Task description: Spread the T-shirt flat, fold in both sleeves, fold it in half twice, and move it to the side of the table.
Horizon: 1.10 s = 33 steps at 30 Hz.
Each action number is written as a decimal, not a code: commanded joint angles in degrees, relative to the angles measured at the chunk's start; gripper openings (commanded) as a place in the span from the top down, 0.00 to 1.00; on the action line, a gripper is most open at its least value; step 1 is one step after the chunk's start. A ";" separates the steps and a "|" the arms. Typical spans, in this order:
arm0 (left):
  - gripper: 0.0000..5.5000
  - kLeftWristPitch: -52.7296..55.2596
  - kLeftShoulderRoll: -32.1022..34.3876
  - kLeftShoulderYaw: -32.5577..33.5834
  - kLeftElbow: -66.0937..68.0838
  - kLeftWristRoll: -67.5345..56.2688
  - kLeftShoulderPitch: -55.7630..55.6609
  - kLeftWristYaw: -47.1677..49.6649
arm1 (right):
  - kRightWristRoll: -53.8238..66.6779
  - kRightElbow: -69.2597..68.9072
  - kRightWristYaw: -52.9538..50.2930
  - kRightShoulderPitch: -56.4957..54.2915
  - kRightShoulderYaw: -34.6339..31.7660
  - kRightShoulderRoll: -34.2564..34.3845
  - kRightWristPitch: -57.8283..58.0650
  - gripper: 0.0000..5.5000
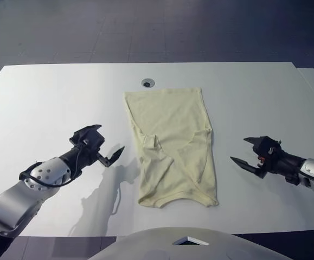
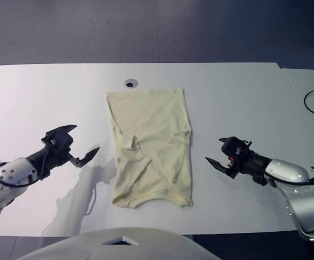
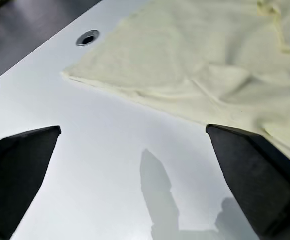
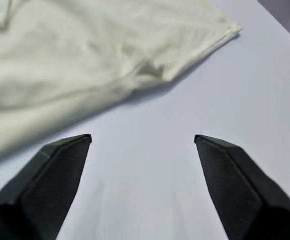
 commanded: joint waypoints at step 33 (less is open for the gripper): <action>0.29 -47.94 -7.04 -13.63 18.19 55.30 5.93 -13.50 | -31.75 15.38 0.86 -0.38 22.53 0.77 -57.31 0.21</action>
